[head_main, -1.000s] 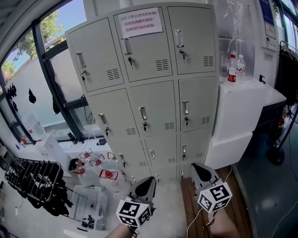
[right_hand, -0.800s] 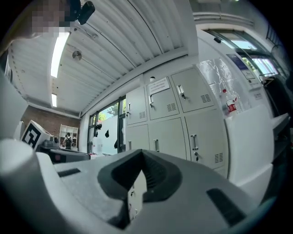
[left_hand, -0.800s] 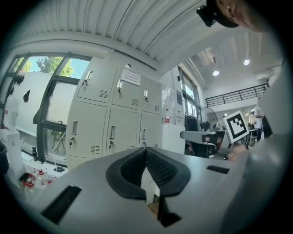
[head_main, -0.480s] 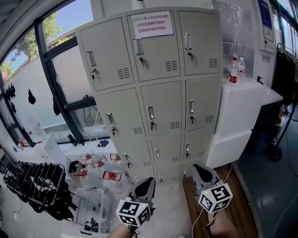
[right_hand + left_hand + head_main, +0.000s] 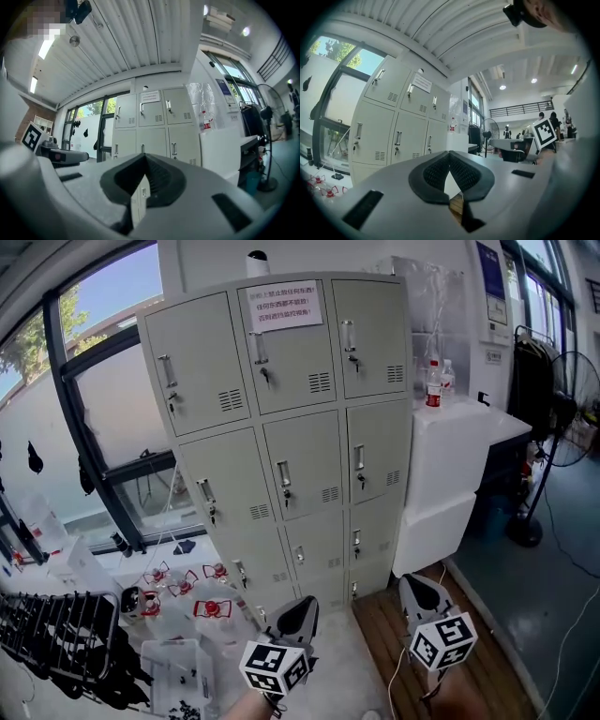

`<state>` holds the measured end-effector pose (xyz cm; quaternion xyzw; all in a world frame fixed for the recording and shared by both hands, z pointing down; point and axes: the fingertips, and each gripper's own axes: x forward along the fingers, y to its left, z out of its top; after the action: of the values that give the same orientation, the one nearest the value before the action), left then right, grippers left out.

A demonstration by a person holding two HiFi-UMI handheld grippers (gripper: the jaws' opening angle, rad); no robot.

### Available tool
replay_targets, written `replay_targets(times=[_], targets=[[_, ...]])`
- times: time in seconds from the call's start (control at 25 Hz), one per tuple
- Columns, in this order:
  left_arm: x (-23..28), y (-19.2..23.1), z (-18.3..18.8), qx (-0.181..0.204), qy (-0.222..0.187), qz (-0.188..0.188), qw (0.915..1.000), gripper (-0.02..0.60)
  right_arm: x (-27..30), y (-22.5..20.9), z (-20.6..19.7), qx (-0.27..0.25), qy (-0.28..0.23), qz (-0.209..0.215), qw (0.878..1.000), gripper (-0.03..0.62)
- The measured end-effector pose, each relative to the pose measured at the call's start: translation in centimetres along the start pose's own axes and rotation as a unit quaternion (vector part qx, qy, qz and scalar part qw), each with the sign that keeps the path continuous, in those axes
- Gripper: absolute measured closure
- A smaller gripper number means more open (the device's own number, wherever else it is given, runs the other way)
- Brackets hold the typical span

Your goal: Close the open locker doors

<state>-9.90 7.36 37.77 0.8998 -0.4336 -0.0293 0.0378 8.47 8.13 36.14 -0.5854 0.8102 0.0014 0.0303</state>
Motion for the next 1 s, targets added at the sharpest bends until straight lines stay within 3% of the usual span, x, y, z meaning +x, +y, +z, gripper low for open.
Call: replay_targets(times=[0.56,1.0], targets=[[-1.9,-1.2,0.6,-0.002,-0.011,-0.035,0.9993,0.578,-3.2,2.1,0.2,-0.007,-0.002,-0.029,1.000,0.594],[-3.5,-1.9,1.1,0.000,-0.017,-0.041,0.9990,0.578,-4.5,3.1,0.8,-0.009,-0.009,-0.032,0.999,0.594]])
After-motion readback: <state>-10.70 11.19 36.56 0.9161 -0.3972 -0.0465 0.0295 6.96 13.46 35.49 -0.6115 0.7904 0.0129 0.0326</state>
